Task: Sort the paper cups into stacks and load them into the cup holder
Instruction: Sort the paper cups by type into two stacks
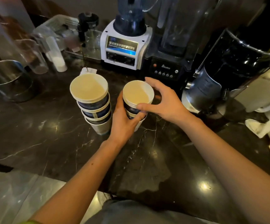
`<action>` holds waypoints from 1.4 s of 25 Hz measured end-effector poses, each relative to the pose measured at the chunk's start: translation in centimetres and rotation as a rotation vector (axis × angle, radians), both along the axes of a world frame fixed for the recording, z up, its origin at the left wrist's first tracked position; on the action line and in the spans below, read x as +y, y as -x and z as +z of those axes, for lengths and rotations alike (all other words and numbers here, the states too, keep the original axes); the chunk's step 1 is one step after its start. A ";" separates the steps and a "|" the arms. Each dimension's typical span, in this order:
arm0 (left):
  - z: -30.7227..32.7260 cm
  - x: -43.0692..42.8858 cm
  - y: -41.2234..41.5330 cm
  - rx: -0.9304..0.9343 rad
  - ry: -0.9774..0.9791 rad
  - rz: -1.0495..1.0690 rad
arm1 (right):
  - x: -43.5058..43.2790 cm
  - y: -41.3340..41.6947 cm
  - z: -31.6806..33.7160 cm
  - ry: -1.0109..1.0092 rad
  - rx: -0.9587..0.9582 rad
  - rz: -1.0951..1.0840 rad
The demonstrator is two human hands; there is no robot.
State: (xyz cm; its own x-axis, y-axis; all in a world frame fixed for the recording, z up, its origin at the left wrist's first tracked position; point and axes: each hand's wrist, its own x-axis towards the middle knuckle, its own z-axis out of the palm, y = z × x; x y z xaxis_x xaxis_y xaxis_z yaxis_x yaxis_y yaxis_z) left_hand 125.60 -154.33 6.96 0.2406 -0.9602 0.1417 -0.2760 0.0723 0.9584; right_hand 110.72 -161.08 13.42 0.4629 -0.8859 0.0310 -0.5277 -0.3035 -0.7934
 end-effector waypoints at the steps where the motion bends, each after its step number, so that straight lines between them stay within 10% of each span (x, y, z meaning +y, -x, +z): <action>1: 0.0 -0.2 0.1 0.002 0.000 0.010 | -0.1 -0.1 -0.2 0.010 0.009 -0.015; 9: -0.8 -1.0 0.0 -0.023 -0.025 -0.034 | 0.2 0.7 0.0 0.196 0.052 -0.100; 21: -1.0 -0.9 0.0 -0.038 -0.021 0.004 | 0.6 5.4 6.1 0.412 -0.436 -0.391; 35: -1.8 -0.7 -0.6 -0.057 -0.052 -0.053 | 9.5 14.3 -6.8 0.108 0.115 -0.633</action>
State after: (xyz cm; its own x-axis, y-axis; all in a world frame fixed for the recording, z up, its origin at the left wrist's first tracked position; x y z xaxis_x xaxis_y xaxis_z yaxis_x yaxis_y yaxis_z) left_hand 126.21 -154.98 5.12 0.1825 -0.9778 0.1034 -0.3272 0.0387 0.9442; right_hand 96.43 -151.58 6.64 -0.1420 -0.9830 0.1164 -0.7102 0.0193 -0.7037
